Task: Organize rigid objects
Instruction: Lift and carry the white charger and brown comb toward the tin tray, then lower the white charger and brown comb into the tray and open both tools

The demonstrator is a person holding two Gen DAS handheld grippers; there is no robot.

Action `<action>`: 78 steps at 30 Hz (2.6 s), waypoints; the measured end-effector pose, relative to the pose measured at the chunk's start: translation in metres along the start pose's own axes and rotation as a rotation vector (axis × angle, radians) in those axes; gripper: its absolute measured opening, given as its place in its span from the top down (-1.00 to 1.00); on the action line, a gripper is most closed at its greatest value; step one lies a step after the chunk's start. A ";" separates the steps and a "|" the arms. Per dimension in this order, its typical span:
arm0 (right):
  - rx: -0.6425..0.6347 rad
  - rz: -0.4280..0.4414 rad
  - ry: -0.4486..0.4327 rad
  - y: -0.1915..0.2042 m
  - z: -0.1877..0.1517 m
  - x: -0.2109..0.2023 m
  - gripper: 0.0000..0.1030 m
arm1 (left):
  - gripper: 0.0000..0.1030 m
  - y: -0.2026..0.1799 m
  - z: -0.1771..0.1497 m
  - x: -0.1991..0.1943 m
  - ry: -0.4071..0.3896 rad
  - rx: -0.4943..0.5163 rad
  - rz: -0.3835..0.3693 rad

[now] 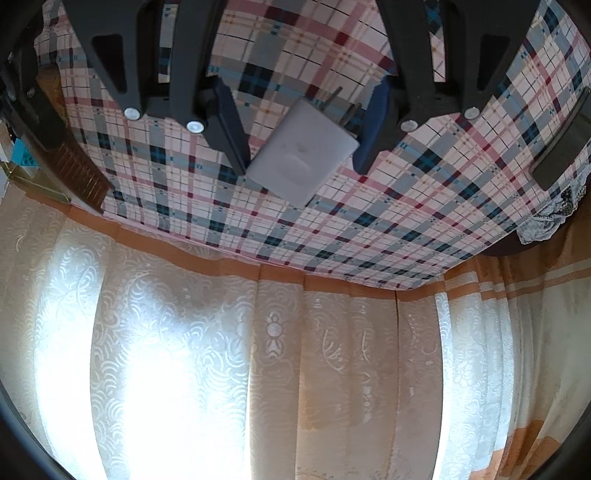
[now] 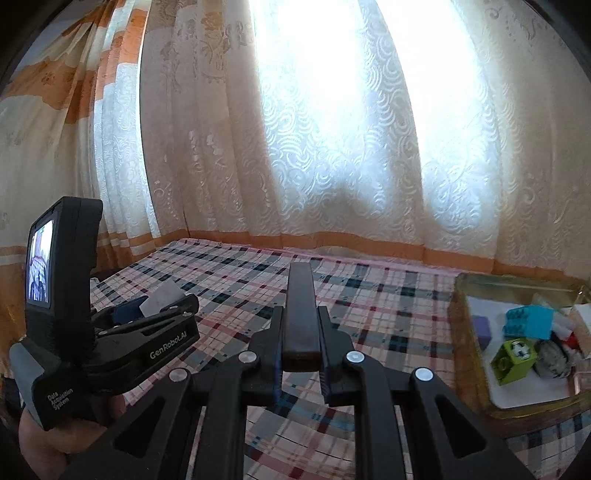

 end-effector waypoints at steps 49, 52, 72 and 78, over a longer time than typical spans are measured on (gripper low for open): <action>0.049 -0.185 -0.177 -0.134 0.006 -0.074 0.67 | -0.11 -0.150 0.004 -0.029 -0.055 0.102 -0.158; 0.061 -0.205 -0.178 -0.146 0.007 -0.075 0.67 | -0.11 -0.160 0.005 -0.028 -0.056 0.106 -0.171; 0.107 -0.334 -0.171 -0.224 0.004 -0.079 0.67 | -0.11 -0.249 0.012 -0.017 -0.059 0.178 -0.294; 0.123 -0.390 -0.157 -0.257 0.001 -0.076 0.67 | -0.11 -0.286 0.011 -0.008 -0.040 0.200 -0.358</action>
Point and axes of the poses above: each gripper's, at about its wrist camera, not at the fingertips, and x roughly the way its jaws point, y to its left, z to its top, the point moved 6 cm from there along x, roughly the way its jaws point, and after that the axes turned 12 degrees about -z, right-handed, at the moved point
